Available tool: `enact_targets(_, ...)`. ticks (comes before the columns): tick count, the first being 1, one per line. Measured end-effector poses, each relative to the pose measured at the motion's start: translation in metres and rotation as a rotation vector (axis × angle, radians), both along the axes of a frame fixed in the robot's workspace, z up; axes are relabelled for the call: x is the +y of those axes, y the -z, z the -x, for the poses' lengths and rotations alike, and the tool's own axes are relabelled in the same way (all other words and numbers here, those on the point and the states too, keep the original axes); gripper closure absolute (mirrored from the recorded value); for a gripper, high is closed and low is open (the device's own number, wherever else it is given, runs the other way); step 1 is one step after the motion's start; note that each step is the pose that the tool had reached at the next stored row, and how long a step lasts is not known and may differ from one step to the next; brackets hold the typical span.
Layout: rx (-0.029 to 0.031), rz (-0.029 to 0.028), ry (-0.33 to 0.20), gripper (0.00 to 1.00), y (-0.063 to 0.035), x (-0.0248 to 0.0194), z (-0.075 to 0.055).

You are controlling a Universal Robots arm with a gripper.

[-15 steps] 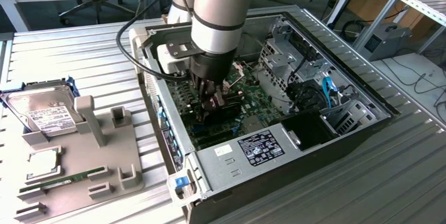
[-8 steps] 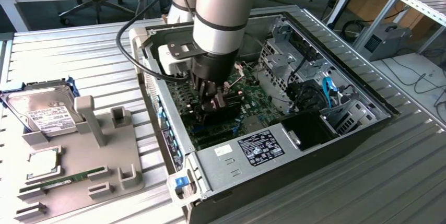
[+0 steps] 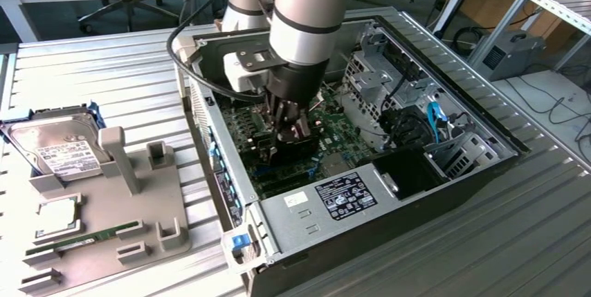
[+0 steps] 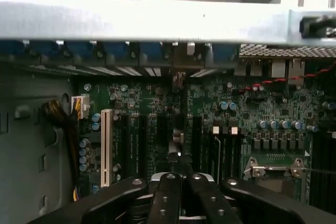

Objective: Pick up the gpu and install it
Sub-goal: 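Press down on the gpu until it lock into place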

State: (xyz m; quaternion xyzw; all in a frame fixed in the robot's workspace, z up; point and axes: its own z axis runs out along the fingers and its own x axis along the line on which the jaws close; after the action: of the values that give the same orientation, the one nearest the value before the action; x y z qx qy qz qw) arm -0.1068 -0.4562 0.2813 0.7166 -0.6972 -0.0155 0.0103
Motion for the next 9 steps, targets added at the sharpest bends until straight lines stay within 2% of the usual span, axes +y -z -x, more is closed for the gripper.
enact_targets(5, 0.0041, -0.0018, 0.0, 0.89, -0.0007, 0.0, -0.023)
enact_targets(9, 0.0046, -0.0024, 0.0, 0.89, -0.0073, 0.0001, -0.032)
